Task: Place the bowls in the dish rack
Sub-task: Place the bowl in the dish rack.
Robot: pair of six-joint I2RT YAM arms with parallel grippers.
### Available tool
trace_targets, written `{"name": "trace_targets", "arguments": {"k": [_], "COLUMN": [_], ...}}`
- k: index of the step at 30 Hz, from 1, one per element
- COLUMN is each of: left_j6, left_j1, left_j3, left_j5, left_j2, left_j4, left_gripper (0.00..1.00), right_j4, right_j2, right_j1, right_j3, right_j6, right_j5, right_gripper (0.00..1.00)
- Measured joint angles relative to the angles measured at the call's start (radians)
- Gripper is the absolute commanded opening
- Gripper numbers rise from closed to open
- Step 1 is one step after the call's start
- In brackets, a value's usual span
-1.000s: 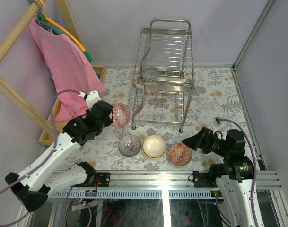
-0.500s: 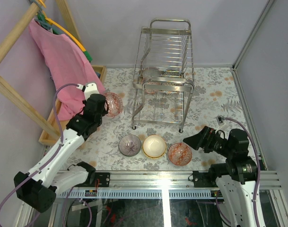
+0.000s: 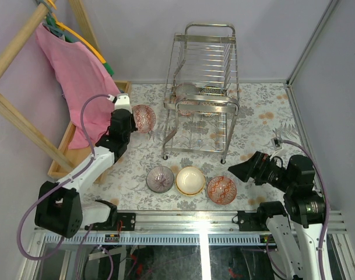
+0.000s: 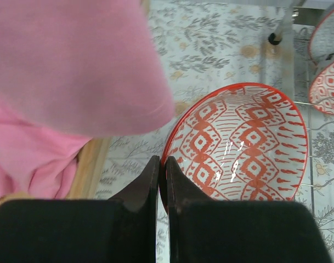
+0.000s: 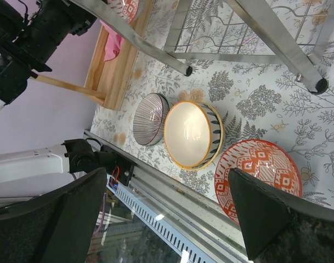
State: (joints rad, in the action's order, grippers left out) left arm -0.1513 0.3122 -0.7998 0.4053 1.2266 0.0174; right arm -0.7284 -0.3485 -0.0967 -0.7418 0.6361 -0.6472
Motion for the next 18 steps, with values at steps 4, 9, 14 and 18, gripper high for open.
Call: {"name": "trace_targets", "arguments": {"k": [4, 9, 14, 18], "left_j6": [0.084, 0.183, 0.236, 0.252], "left_j1": [-0.006, -0.008, -0.018, -0.022], "left_j3": [0.041, 0.064, 0.064, 0.064], "left_j5": [-0.085, -0.190, -0.288, -0.343], "left_j2": [0.049, 0.124, 0.202, 0.259], "left_j4": [0.165, 0.373, 0.547, 0.648], "left_gripper": [0.00, 0.00, 0.00, 0.00], "right_j4": [-0.005, -0.027, -0.047, -0.051], "right_j2": [0.002, 0.031, 0.046, 0.046], "right_j1": [-0.002, -0.002, -0.002, -0.002], "right_j3": [0.000, 0.000, 0.000, 0.001], "right_j6": [0.000, -0.001, -0.001, -0.001], "right_j5": [0.000, 0.000, 0.000, 0.000], "right_gripper": [1.00, 1.00, 1.00, 1.00]}}
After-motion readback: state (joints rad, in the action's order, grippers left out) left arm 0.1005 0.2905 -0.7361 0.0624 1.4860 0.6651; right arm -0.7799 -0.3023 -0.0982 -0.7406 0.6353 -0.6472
